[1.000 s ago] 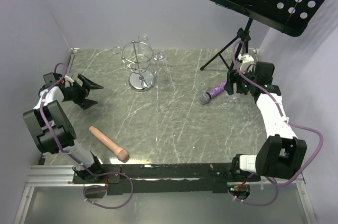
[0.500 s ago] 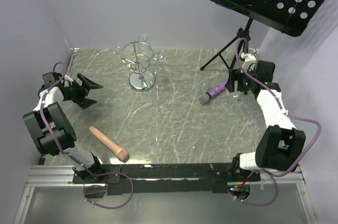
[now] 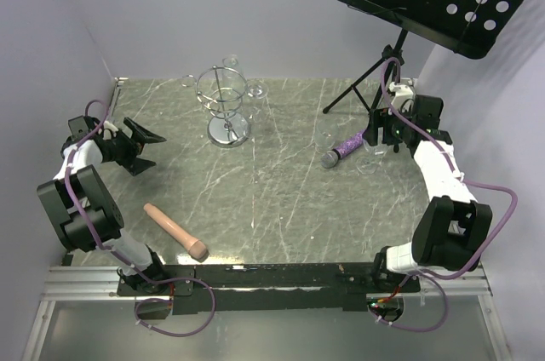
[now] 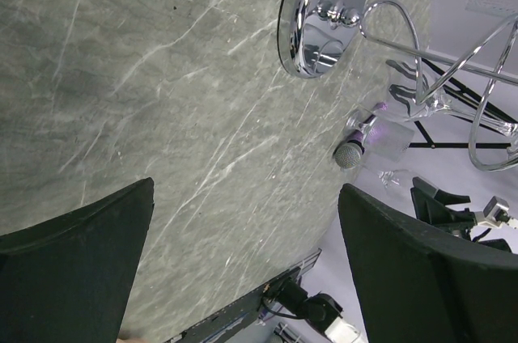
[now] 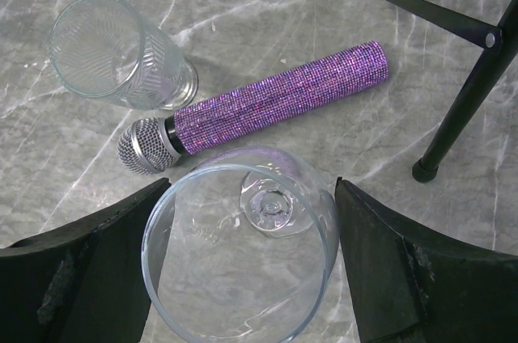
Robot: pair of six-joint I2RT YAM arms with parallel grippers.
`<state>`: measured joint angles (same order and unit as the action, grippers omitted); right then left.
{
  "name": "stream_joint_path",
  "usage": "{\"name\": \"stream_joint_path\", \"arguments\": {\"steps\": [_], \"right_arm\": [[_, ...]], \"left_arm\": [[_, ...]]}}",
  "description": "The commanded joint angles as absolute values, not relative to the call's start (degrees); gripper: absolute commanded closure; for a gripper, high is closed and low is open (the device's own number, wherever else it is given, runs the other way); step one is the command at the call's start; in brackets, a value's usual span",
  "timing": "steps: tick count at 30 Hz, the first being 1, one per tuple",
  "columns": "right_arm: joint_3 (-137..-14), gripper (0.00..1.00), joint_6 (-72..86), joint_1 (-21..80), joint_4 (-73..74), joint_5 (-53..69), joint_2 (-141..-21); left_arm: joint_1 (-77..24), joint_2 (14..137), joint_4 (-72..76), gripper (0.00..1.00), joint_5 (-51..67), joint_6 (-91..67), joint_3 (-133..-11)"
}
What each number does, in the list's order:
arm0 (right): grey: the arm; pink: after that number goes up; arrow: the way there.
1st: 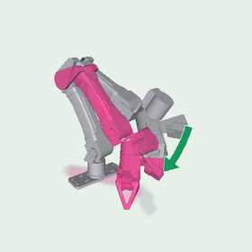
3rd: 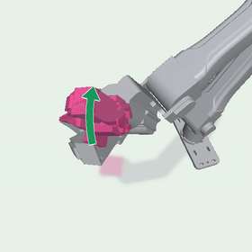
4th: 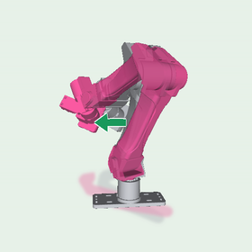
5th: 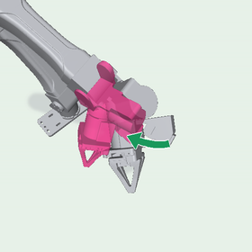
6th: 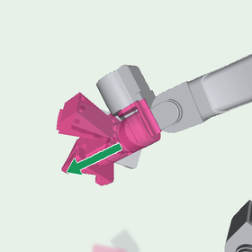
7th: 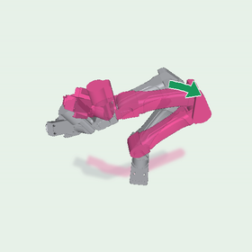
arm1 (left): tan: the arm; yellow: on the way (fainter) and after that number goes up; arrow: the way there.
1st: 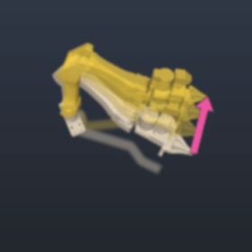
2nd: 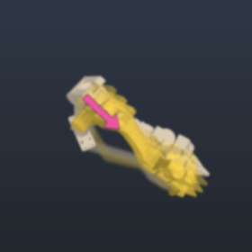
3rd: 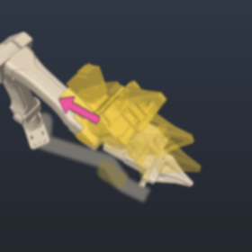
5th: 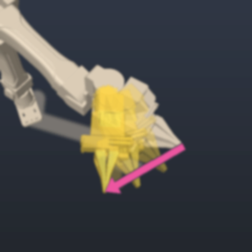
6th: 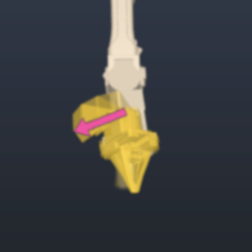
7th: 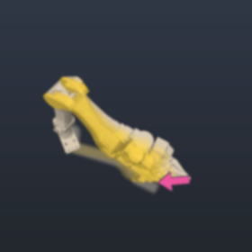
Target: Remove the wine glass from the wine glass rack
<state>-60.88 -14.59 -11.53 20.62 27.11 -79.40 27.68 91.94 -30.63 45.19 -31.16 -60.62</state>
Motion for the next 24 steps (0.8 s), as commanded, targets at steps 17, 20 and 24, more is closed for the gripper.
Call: {"name": "stream_joint_path", "arguments": {"steps": [17,20,24], "right_arm": [[-69.25,0.0,-10.99,-12.04,20.91,23.99,-78.67],[-70.92,0.0,-11.34,-12.04,22.41,25.66,-76.65],[-70.84,0.0,-12.13,-11.25,21.36,27.51,-72.78]], "left_arm": [[27.95,90.79,-29.7,0.0,46.14,-30.5,-61.87],[27.95,90.53,-30.41,0.0,46.58,-28.22,-63.71],[27.95,90.53,-29.97,0.0,47.2,-25.67,-67.67]]}}
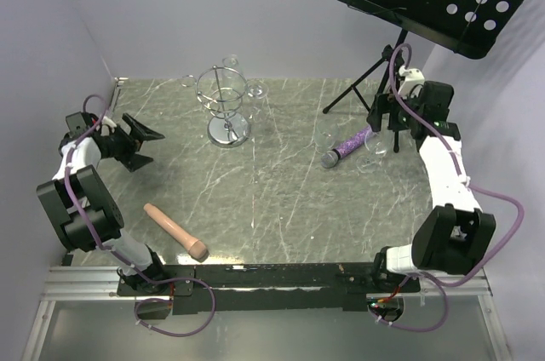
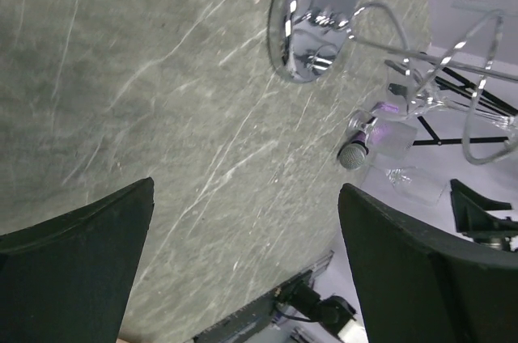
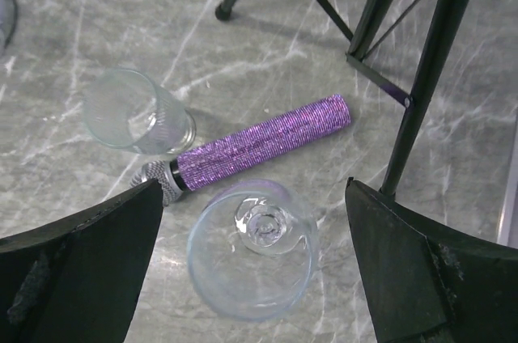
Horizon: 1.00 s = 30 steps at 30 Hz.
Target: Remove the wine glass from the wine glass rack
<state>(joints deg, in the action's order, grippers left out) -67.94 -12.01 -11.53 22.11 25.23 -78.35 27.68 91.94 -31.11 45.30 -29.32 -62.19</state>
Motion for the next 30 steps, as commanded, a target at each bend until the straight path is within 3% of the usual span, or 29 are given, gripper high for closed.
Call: {"name": "stream_joint_path", "arguments": {"steps": [1,5,9,17,23,30], "right_arm": [[-70.84,0.0,-12.48,-10.47,21.18,27.42,-72.43],[-71.54,0.0,-16.6,-4.76,21.01,26.72,-71.81],[-72.33,0.0,-22.84,5.42,20.04,25.58,-73.21],[-85.5,0.0,-21.72,14.85,19.52,28.57,-85.68],[-92.27,0.01,-17.94,18.54,14.86,22.59,-95.87],[-101.33,0.02,-18.28,21.44,12.75,24.85,-105.64]], "left_arm": [[27.95,90.61,-29.88,0.0,47.55,-25.06,-68.98],[27.95,89.92,-27.79,0.0,51.05,-23.47,-73.38],[27.43,85.18,-14.27,0.0,55.98,-28.56,-71.9],[12.15,84.99,-24.96,0.0,45.11,-7.23,-86.65],[3.79,83.5,-24.87,0.0,37.18,2.34,-87.8],[-1.65,83.32,-25.4,0.0,34.1,5.27,-87.18]]}}
